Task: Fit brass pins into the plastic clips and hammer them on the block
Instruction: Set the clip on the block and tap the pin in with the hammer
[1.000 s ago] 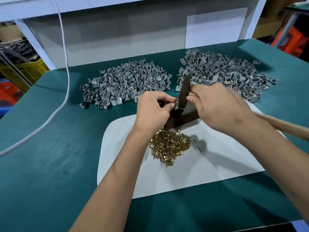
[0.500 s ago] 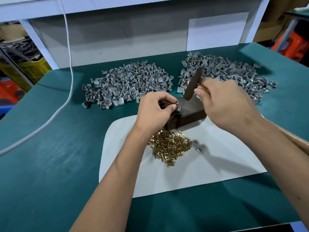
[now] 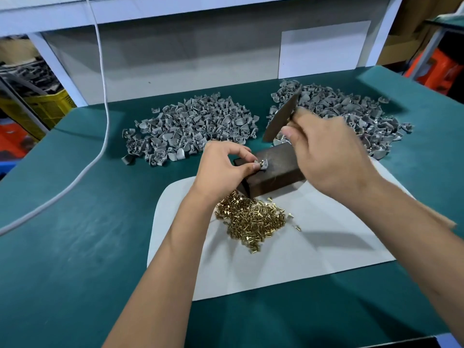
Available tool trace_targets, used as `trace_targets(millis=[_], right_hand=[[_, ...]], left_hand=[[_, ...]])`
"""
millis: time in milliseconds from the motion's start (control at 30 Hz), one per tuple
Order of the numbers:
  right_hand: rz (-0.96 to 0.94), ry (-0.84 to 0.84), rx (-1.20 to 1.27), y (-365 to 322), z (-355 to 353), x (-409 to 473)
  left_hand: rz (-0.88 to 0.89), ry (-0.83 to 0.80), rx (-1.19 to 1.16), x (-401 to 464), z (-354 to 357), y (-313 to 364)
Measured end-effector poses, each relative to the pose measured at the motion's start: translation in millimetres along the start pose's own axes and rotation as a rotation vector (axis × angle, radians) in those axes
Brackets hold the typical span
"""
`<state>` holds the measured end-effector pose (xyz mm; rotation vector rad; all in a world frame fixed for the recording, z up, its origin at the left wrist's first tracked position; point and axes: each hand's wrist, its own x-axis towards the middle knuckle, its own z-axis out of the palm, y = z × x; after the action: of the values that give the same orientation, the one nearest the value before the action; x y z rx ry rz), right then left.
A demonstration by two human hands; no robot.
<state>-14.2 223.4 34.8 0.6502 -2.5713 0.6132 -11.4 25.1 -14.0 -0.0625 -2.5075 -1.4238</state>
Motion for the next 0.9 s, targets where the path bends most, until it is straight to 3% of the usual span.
trace_targets(millis=[100, 200, 267, 433, 567, 600, 733, 867, 900], right_hand=[[0.016, -0.242, -0.091, -2.2, 9.4, -0.4], [-0.04, -0.139, -0.159, 2.7, 2.9, 9.6], [-0.02, -0.006, -0.055, 5.1, 2.6, 10.4], [0.017, -0.245, -0.179, 5.6, 9.0, 8.4], [0.011, -0.012, -0.074, 5.1, 0.3, 8.5], [0.002, -0.003, -0.045, 2.0, 3.3, 6.4], [-0.001, -0.245, -0.201, -2.8, 5.8, 9.4], [-0.03, -0.045, -0.117, 0.8, -3.7, 15.4], [-0.027, -0.063, -0.102, -1.0, -1.5, 14.4]], left_hand=[[-0.027, -0.008, -0.009, -0.5, -0.5, 1.0], [-0.05, -0.01, -0.016, -1.3, -1.0, 1.5], [-0.051, -0.014, -0.019, -0.5, -1.5, 1.2], [-0.062, -0.012, -0.025, -1.7, -1.4, 2.1], [-0.052, -0.01, -0.032, -1.4, -1.8, 2.6], [-0.049, -0.006, -0.03, -0.8, -1.9, 2.0], [-0.057, -0.011, -0.029, -2.1, -1.3, 2.7], [-0.05, -0.018, -0.035, -2.4, -2.6, 3.3], [-0.049, -0.013, -0.033, -1.9, -2.8, 3.0]])
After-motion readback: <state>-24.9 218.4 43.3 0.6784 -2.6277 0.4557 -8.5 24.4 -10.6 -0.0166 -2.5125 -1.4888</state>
